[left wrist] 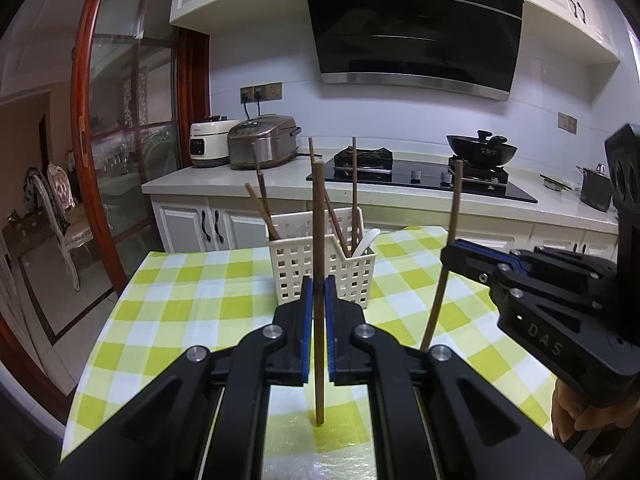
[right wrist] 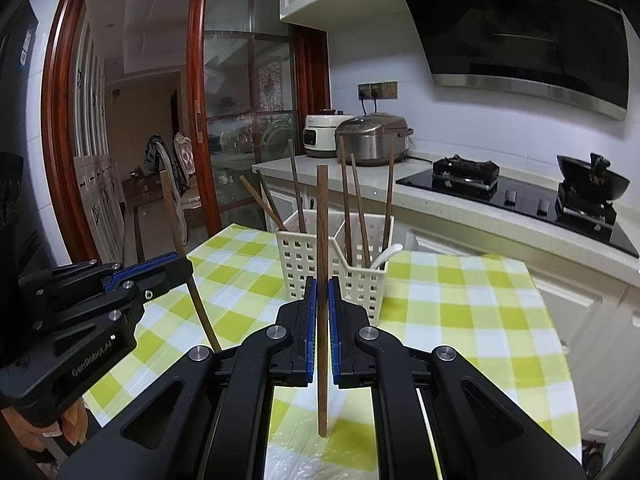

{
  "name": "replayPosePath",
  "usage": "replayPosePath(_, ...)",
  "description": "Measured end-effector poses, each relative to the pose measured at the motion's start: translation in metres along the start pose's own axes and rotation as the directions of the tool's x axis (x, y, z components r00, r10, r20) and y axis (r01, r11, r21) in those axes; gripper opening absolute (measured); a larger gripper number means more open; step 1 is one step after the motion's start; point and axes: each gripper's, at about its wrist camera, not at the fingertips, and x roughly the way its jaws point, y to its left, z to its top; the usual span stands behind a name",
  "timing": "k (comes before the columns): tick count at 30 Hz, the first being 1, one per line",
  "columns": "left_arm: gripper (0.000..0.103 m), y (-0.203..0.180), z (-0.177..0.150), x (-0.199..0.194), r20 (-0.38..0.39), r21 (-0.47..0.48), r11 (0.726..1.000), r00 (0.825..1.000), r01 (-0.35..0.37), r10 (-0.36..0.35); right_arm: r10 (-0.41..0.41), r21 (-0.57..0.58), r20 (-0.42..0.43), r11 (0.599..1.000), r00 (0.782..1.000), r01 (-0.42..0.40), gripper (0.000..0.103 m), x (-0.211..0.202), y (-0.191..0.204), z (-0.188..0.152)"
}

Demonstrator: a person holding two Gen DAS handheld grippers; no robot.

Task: Organize utensils
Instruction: 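Lift both chopsticks upright with both tools and carry them over the caddy, then lower the chopsticks into the caddy and open both tools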

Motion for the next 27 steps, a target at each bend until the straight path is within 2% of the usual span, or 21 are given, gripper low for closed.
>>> replayPosePath(11, 0.006, 0.000, 0.045, 0.008, 0.031, 0.017, 0.999, 0.999, 0.029, -0.030, 0.005, 0.013, 0.011, 1.000, 1.000, -0.005, 0.006, 0.016, -0.024, 0.041)
replayPosePath(21, 0.006, 0.009, 0.113, 0.033, 0.050, -0.016, 0.998, 0.997, 0.059, -0.058, 0.000, 0.016, 0.012, 1.000, 1.000, -0.001, 0.006, 0.038, -0.041, 0.088)
replayPosePath(27, 0.006, 0.020, 0.155, 0.049, 0.075, -0.037, 0.999, 0.997, 0.038, -0.035, -0.003, -0.003, 0.022, 1.000, 1.000, 0.003, 0.006, 0.053, -0.045, 0.116)
